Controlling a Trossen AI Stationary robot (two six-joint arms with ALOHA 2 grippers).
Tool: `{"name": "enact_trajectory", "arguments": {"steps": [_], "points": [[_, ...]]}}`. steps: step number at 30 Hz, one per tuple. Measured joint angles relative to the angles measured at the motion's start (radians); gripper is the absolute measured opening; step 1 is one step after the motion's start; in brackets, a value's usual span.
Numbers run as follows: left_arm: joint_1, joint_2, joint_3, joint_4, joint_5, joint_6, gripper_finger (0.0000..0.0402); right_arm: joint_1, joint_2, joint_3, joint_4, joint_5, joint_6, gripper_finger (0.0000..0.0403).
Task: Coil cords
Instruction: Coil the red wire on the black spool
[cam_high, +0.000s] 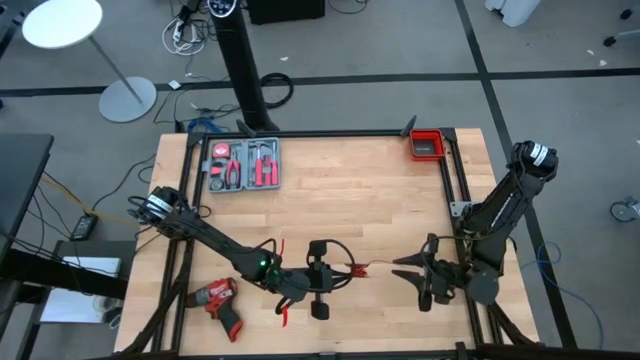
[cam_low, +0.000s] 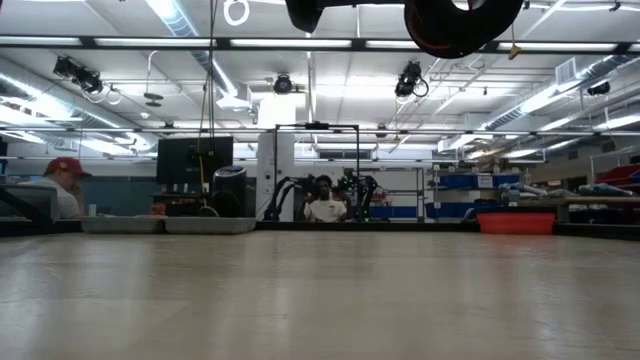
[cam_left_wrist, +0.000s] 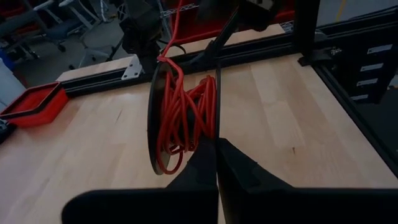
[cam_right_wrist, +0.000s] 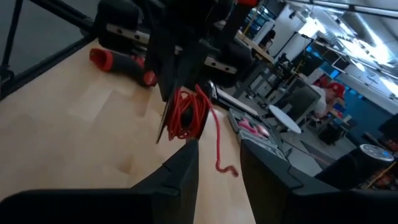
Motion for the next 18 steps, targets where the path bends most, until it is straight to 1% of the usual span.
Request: {"name": "enact_trajectory", "arguments": {"steps": [10, 18], "points": [[0.000, 0.000, 0.000, 0.008, 0.000, 0.002, 0.0000, -0.029, 0.000, 0.000, -0.026, -0.021, 0.026, 0.0114], [0.000, 0.000, 0.000, 0.007, 0.000, 0.002, 0.0000, -0.084, 0.000, 0.000, -0.095, -0.095, 0.126, 0.0113]]}}
